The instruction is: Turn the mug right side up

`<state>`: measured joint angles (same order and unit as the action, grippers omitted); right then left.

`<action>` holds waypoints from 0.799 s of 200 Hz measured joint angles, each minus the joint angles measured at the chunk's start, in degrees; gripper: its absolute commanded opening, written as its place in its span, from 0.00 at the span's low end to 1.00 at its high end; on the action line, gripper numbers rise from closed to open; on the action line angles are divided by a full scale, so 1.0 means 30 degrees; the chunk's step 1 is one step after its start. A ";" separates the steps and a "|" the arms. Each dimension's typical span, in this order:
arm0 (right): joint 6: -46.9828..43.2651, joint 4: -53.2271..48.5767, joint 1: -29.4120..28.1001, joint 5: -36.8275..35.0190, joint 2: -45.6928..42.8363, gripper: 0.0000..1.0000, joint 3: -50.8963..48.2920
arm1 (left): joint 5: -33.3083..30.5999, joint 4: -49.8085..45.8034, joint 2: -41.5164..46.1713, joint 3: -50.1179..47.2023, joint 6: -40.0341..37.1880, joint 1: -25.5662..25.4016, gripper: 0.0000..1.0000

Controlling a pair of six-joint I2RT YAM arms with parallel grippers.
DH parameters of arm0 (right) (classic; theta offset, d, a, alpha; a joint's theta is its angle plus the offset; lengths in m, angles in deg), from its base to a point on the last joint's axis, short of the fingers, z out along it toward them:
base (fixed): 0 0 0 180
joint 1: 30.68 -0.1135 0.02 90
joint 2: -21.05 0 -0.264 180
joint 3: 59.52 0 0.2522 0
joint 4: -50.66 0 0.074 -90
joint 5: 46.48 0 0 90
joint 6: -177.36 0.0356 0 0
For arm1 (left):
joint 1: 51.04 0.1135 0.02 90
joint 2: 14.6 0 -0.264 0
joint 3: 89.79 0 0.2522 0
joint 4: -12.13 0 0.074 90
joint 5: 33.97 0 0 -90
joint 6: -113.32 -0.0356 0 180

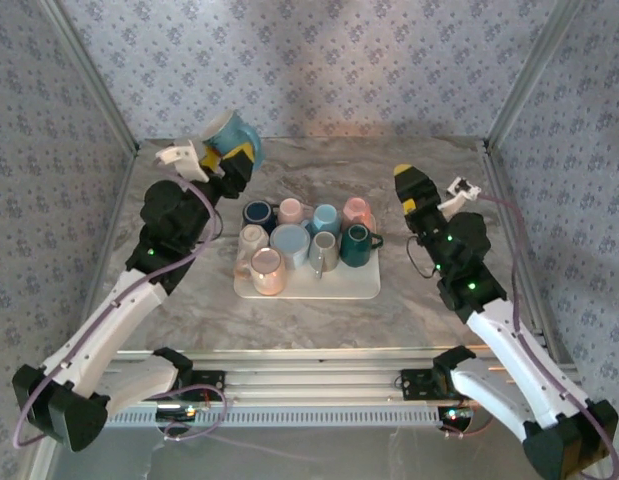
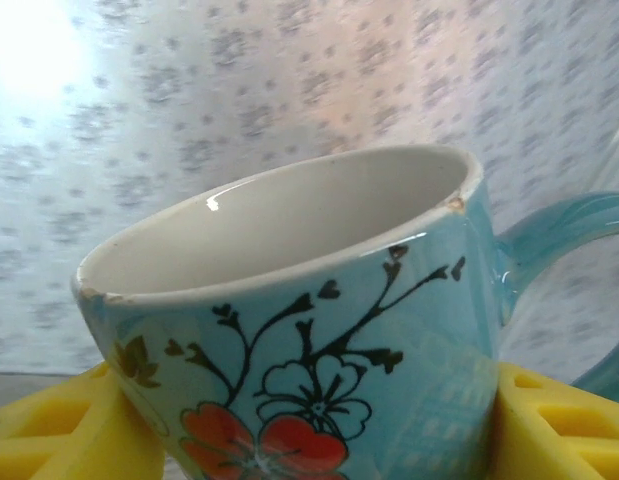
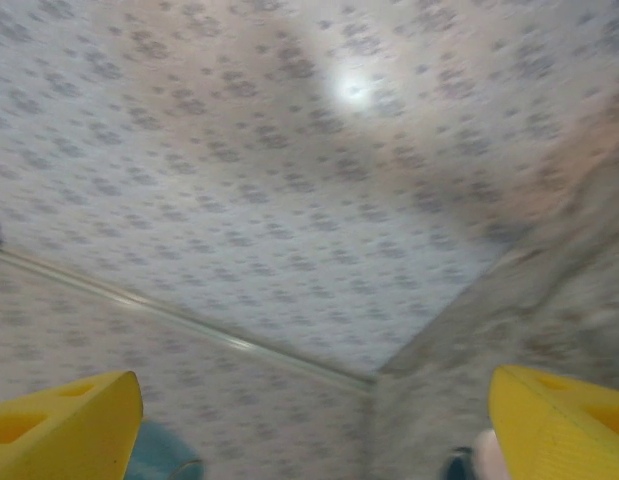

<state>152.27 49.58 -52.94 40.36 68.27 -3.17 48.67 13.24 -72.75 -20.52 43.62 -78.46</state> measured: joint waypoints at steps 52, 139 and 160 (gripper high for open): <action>-0.2681 -0.3381 0.3585 0.2725 -0.0124 0.91 -0.1443 | -0.0976 -0.0313 -0.1093 -0.4634 -0.4794 0.3636 0.59; -0.2841 -0.3257 0.7009 0.5333 -0.0634 0.91 -0.3745 | -0.1683 0.5421 -0.8823 -0.6652 -0.6404 0.6703 0.60; -0.2688 -0.2914 0.7584 0.5515 -0.0882 0.91 -0.4131 | -0.1231 0.6186 -1.0673 -0.5865 -0.6615 0.7264 0.60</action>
<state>144.20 40.84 -30.19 56.91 65.63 -15.57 44.98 31.80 -104.77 -38.12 23.77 -56.67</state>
